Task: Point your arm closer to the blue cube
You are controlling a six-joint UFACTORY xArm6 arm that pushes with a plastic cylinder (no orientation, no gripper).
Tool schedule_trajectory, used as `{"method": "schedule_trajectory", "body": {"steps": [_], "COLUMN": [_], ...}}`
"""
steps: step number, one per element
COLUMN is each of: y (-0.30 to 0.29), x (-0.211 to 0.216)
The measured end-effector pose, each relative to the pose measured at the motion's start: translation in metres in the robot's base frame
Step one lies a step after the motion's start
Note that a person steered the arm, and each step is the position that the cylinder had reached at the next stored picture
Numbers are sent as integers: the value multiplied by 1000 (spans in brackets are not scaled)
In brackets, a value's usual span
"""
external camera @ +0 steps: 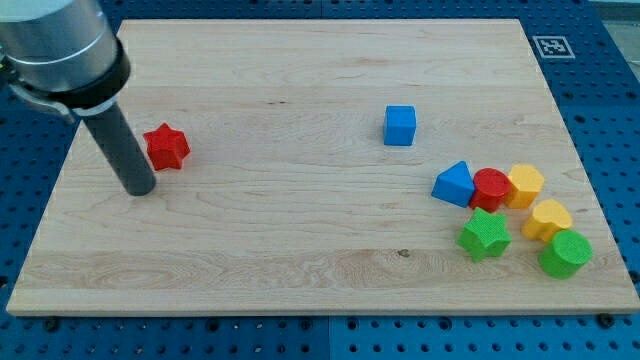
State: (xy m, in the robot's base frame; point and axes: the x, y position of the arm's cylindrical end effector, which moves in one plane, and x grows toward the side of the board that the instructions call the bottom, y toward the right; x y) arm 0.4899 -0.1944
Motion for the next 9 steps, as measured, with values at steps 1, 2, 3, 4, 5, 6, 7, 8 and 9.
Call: {"method": "schedule_trajectory", "body": {"steps": [1, 2, 3, 4, 5, 6, 7, 8, 9], "y": [29, 73, 121, 171, 220, 275, 309, 312, 329], "x": [-1, -2, -7, -16, -24, -33, -38, -40, -55]}}
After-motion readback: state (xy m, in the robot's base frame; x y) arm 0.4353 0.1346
